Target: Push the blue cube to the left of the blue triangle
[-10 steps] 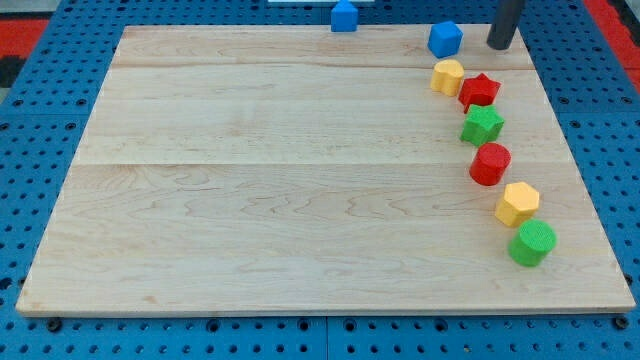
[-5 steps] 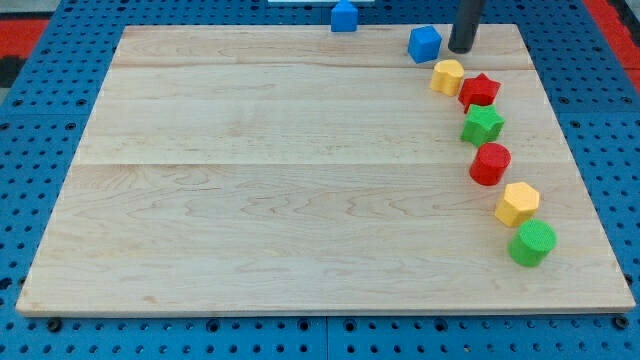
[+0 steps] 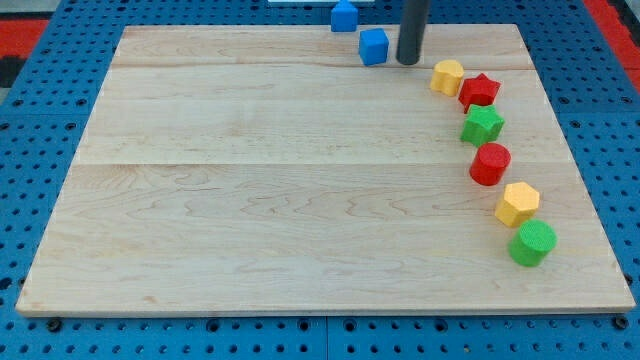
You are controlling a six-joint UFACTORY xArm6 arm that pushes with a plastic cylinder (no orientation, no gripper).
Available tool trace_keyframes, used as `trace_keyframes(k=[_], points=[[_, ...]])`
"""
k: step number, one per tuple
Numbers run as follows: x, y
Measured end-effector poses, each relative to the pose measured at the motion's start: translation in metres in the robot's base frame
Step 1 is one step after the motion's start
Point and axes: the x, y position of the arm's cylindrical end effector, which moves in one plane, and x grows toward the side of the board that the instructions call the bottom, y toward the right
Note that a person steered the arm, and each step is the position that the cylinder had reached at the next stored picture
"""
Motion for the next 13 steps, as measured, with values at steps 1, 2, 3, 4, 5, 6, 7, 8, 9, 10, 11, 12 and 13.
trace_keyframes(k=[1, 2, 3, 4, 5, 6, 7, 8, 9, 10, 11, 12, 13], points=[[-0.019, -0.02], [-0.019, -0.049], [-0.026, -0.059], [-0.028, -0.093], [-0.03, -0.122], [-0.039, -0.12], [0.017, -0.11], [0.024, -0.12], [0.007, -0.114], [-0.032, -0.125], [-0.04, -0.145], [-0.04, -0.15], [-0.042, -0.153]])
